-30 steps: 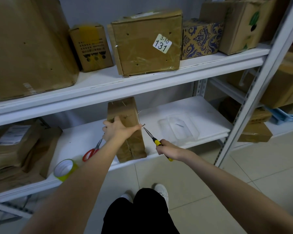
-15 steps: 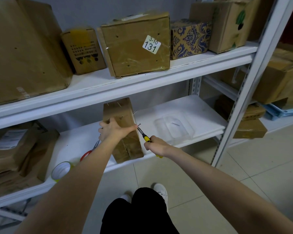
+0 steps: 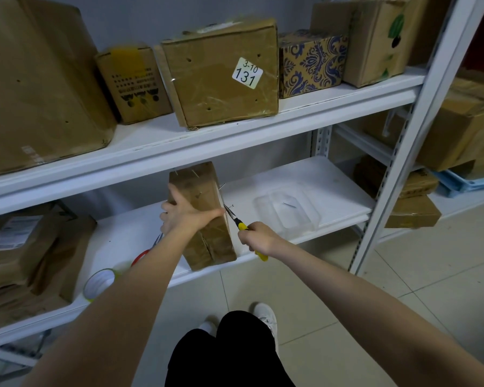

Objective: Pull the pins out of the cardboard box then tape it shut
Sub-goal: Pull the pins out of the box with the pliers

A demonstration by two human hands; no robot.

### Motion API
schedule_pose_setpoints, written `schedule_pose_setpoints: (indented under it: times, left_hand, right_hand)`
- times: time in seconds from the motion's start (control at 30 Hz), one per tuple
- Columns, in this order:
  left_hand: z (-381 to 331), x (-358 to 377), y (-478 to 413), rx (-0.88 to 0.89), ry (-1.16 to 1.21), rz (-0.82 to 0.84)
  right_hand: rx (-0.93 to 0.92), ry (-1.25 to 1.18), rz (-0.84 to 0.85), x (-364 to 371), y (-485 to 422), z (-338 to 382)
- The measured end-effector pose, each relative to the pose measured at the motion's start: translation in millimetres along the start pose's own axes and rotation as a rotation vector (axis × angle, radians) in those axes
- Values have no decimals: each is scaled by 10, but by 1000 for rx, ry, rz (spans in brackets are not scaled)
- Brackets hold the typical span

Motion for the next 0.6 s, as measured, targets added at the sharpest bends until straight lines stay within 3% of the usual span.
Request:
schedule_pose_setpoints:
  times: [0.07,0.27,0.6]
  left_hand:
    - [-7,0,7,-2,-5,0]
    - [34,7,7,-30,-17,6]
    - [-52,85,-55,46,-48,178]
  right_hand:
    - [-13,79,-85,-100,-15,-1]
    - [62,-38,-255,-625,11,-153]
    - [243,426,-467,-1318,8,-564]
Point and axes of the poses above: each hand's wrist, its own y-axis away from the middle knuckle, its own x-axis out of the palm, z = x × y, the point moved 9 cm from there along -y, towards the middle knuckle, and after that the axes turned 1 degree about -y, right-handed, at the moved point
